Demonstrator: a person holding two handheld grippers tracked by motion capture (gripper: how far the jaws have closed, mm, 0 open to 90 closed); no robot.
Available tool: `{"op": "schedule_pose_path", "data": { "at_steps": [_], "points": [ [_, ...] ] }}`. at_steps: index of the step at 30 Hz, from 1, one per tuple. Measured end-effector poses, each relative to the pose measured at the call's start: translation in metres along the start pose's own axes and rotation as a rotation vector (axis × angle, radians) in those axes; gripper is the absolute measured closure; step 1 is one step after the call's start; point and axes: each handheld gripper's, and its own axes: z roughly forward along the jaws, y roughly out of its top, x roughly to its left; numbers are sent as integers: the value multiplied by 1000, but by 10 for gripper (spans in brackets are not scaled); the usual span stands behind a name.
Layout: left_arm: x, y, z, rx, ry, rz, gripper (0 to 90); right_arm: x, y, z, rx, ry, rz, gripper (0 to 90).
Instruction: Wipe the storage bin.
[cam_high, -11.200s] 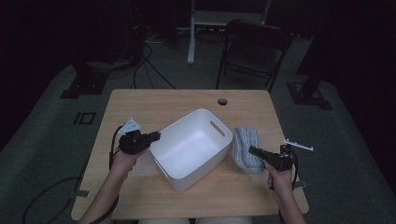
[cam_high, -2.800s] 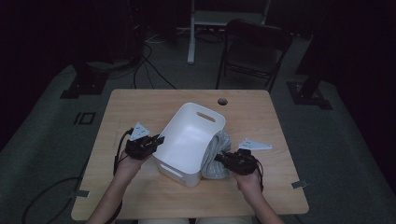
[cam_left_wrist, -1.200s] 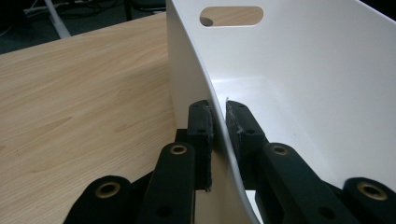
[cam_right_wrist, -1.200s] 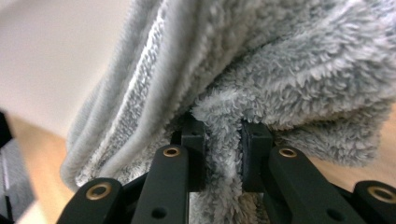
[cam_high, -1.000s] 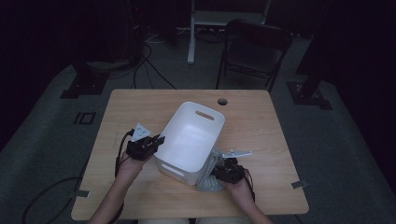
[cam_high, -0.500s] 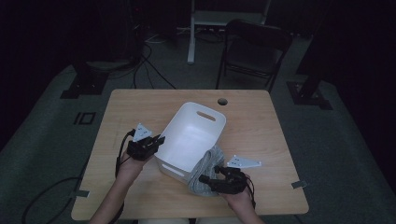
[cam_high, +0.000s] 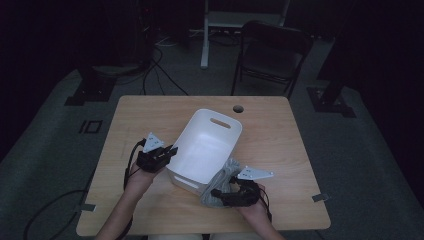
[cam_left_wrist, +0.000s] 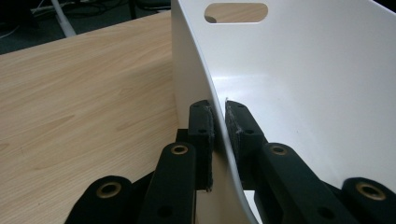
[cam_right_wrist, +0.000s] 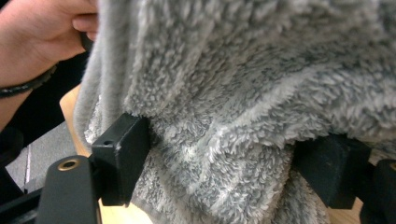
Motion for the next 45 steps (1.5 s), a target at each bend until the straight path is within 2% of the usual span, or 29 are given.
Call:
{"op": "schedule_pose_path", "data": {
  "at_steps": [7, 11, 15, 20, 22, 24, 25, 27, 29, 31, 34, 38, 40, 45],
  "points": [
    [-1, 0, 0, 5, 6, 5, 814, -8, -7, 9, 61, 3, 9, 220],
    [-1, 1, 0, 6, 8, 11, 813, -17, -11, 13, 122, 21, -7, 309],
    [0, 1, 1, 7, 9, 11, 813, -24, -17, 20, 186, 27, -7, 332],
    [0, 0, 1, 0, 8, -3, 807, -28, -18, 25, 236, 22, -42, 365],
    [0, 0, 1, 0, 12, -5, 804, -28, -19, 25, 254, 10, -73, 439],
    [1, 0, 1, -2, 14, -15, 800, -28, -19, 24, 285, -11, -91, 575],
    [1, 0, 1, -5, 16, -20, 791, -28, -19, 23, 291, -19, -84, 637],
    [3, -1, 3, -20, 10, -26, 764, -27, -16, 21, 310, -23, -58, 694],
    [5, -1, 3, -23, -8, -31, 731, -27, -11, 17, 307, -26, -53, 709],
    [6, -1, 3, -27, -19, -22, 676, -28, -7, 10, 288, -19, -42, 714],
    [8, -1, 2, -37, -40, -37, 598, -32, 1, -6, 248, -5, -16, 718],
    [12, 1, -4, -44, -54, -52, 597, -38, 11, -30, 188, -40, -23, 721],
    [14, 2, -6, -43, -61, -55, 556, -45, 14, -40, 162, -74, -17, 721],
    [15, 0, -14, -41, -81, -53, 466, -69, 18, -66, 60, -122, 57, 721]
  ]
}}
